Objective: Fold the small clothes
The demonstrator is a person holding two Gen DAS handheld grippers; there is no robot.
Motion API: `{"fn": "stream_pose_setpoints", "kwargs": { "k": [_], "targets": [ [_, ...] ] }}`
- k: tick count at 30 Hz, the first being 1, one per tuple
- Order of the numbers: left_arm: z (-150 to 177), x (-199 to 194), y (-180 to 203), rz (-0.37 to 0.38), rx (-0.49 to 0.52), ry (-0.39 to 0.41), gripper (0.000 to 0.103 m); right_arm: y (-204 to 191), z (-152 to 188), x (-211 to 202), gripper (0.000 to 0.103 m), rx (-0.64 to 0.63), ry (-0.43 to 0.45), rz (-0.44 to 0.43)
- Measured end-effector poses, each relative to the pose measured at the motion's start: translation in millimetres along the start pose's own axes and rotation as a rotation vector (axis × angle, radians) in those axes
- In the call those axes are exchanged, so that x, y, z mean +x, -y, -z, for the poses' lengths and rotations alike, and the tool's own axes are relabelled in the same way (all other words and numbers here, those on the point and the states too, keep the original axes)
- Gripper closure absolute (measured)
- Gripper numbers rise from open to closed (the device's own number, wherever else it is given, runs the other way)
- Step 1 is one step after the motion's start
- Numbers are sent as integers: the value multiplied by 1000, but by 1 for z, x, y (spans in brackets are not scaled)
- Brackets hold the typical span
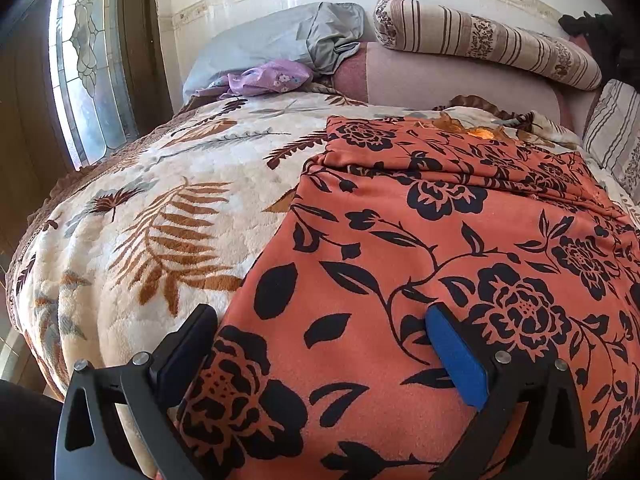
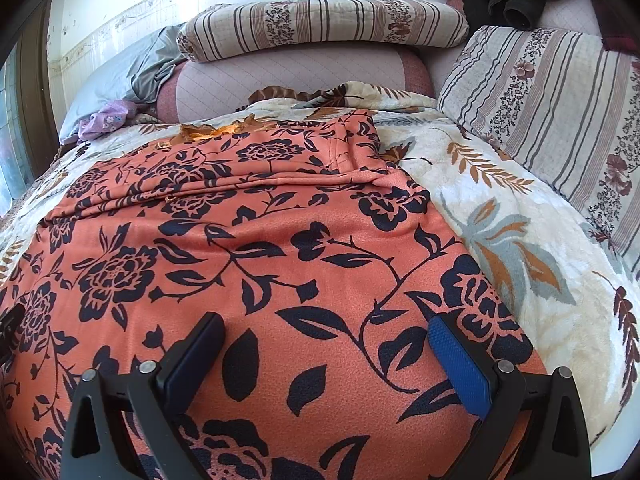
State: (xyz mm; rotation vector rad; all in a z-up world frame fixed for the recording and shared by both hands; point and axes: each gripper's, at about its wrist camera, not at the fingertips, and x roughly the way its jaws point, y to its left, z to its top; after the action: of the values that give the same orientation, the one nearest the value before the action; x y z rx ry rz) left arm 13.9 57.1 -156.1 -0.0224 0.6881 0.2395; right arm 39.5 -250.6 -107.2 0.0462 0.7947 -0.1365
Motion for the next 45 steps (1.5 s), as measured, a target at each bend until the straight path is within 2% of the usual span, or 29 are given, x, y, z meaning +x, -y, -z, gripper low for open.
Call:
{"fn": "stream_pose_setpoints", "kwargs": {
  "k": [10,13,16,18,20,24,27,30,33,37,41,44,45],
  "targets": [
    [0,0,0,3,-1,-6,0,0,0,0,1,0,0,0],
    [-8,1,-4,43,-15,-82,0,1,-1,0,1,5,-10,-8],
    [-14,-6,-16,142,-54,-191,0,3,-4,-3,1,-2,-74,-39],
    [-11,-16,-27,183,-100,-220,0,8,-6,-9,1,16,-136,-88],
    [-5,-23,-39,211,-143,-253,0,20,-7,-17,0,74,-189,-179],
    [3,-26,-58,280,-219,-330,0,62,-3,-32,1,300,-293,-407],
    [3,-28,-62,321,-244,-368,0,96,-5,-43,0,418,-343,-473],
    [3,-25,-68,378,-282,-431,0,120,-14,-48,0,391,-393,-497],
    [4,-18,-79,410,-309,-489,0,132,-16,-45,1,318,-470,-470],
    [3,-21,-88,427,-295,-496,0,139,-6,-44,4,262,-505,-414],
    [3,-27,-94,388,-271,-473,0,143,8,-43,14,259,-524,-408],
    [11,-17,-95,357,-244,-526,0,140,23,-33,55,271,-611,-430],
    [13,-15,-95,358,-241,-539,0,140,25,-32,57,266,-615,-423]
  ]
}}
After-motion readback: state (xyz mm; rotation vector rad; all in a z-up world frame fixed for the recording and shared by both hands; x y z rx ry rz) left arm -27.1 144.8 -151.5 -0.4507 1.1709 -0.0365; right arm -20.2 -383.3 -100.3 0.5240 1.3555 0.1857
